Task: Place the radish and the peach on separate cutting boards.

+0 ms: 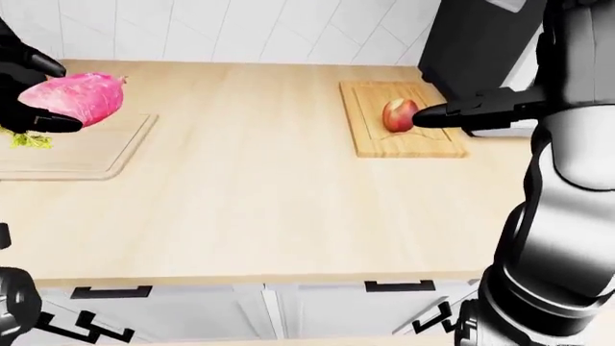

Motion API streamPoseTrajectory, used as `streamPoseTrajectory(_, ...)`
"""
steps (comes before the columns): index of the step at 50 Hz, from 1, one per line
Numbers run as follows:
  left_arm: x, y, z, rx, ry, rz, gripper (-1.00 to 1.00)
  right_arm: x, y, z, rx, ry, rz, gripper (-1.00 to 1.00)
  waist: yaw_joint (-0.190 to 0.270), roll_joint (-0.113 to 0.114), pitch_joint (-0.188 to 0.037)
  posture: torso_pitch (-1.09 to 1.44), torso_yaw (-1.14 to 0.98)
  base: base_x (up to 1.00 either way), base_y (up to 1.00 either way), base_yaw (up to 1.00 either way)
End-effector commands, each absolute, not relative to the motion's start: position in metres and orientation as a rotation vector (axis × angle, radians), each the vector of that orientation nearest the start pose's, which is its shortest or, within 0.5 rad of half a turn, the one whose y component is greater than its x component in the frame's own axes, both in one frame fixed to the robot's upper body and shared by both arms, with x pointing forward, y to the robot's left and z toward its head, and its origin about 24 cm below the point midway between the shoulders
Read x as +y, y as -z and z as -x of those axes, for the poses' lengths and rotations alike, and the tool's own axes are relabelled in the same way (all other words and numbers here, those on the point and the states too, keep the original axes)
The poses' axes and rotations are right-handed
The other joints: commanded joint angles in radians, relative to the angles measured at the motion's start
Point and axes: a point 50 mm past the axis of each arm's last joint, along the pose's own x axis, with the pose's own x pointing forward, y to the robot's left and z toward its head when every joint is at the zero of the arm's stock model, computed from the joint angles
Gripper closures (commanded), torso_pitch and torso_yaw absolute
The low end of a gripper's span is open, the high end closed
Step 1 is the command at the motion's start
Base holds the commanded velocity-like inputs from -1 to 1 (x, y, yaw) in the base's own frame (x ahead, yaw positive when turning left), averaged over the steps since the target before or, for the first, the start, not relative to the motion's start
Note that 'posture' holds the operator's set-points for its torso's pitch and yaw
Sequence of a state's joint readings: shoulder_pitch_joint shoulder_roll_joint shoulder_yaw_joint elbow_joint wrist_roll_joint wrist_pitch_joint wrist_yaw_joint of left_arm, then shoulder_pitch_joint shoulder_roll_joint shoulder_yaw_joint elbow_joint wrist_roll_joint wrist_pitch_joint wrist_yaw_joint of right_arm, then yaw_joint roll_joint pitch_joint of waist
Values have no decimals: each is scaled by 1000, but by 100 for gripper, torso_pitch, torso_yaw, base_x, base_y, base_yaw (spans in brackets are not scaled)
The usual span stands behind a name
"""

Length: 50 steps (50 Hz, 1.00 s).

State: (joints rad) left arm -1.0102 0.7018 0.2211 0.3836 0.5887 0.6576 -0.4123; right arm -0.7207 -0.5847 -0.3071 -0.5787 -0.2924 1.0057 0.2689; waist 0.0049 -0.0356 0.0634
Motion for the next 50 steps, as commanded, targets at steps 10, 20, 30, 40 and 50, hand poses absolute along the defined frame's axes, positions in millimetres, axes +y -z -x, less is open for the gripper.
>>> streamPoseTrajectory(10, 331, -321, -335, -43, -578, -750, 100, -246, -328, -248, -410, 403, 530, -100, -1, 19, -41, 0, 0, 0, 0, 0)
streamPoseTrajectory(20, 339, -317, -341, -40, -625, -754, 100, -245, -327, -249, -409, 396, 530, -100, -2, 20, -42, 0, 0, 0, 0, 0)
streamPoseTrajectory(30, 344, -307, -345, -44, -656, -745, 100, -244, -326, -248, -407, 393, 530, -100, -3, 23, -45, 0, 0, 0, 0, 0)
streamPoseTrajectory(40, 344, -292, -350, -11, -648, -744, 100, -245, -325, -247, -404, 395, 530, -100, -4, 25, -47, 0, 0, 0, 0, 0)
streamPoseTrajectory(50, 345, -286, -348, 4, -648, -735, 39, -245, -325, -246, -405, 395, 531, -100, -5, 24, -47, 0, 0, 0, 0, 0)
